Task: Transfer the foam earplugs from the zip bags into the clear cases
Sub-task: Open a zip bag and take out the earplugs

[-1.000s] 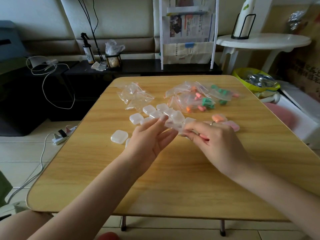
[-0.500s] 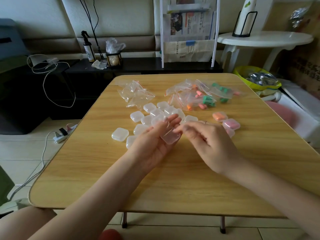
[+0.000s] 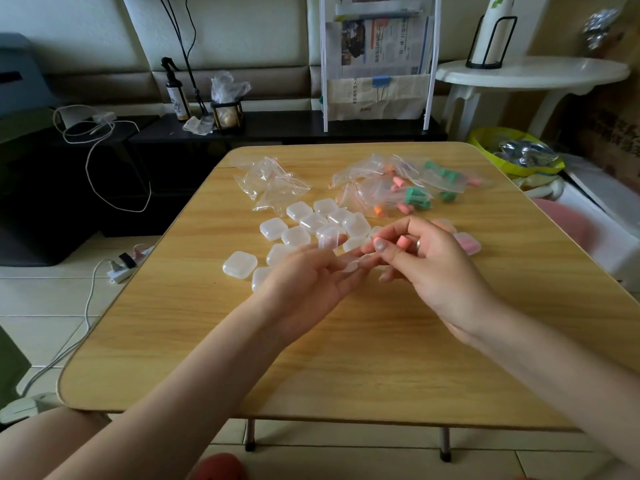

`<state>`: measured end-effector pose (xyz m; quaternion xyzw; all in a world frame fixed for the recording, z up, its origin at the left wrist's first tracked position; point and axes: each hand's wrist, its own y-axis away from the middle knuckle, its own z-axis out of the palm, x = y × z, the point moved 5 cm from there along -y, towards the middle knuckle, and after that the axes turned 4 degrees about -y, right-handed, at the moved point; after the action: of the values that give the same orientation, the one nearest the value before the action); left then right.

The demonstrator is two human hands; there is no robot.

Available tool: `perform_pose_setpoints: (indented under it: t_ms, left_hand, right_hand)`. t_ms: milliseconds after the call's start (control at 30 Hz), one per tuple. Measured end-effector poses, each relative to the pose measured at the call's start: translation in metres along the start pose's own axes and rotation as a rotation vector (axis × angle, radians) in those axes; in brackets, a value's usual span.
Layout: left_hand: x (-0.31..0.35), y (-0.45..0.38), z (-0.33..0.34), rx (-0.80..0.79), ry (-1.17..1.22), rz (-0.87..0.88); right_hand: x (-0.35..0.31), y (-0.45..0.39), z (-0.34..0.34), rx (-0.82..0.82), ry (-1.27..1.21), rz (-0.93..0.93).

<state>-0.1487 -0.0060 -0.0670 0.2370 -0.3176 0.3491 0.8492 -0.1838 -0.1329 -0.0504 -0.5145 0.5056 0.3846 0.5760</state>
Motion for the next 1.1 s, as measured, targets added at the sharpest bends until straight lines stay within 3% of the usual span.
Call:
perform_pose_setpoints:
  t_ms: [133,233,433,600,833,1100]
  left_hand:
    - [-0.003,0.000,0.001,0.021,-0.064,0.042]
    - [-0.007,0.001,-0.001,0.036,-0.318,0.112]
    - [-0.009,0.003,-0.003,0.060,-0.564,0.190]
    - [-0.005,0.004,-0.002,0.027,-0.574,0.232]
    - [-0.005,0.005,0.002,0.019,-0.584,0.235]
    - [-0.004,0.004,0.003,0.040,-0.330,0.156]
  right_hand:
    - [-0.003,0.000,-0.004,0.051,-0.014,-0.010]
    - [-0.005,0.000,-0.006,0.051,-0.036,0.010]
    - [-0.015,0.001,-0.006,0.043,0.277,-0.166]
    - [-0.015,0.005,0.000,-0.033,0.391,-0.254]
    - [-0.018,0.008,-0.001,0.048,0.641,-0.391]
    - [-0.022,0.004,0.000,-0.014,0.713,-0.536]
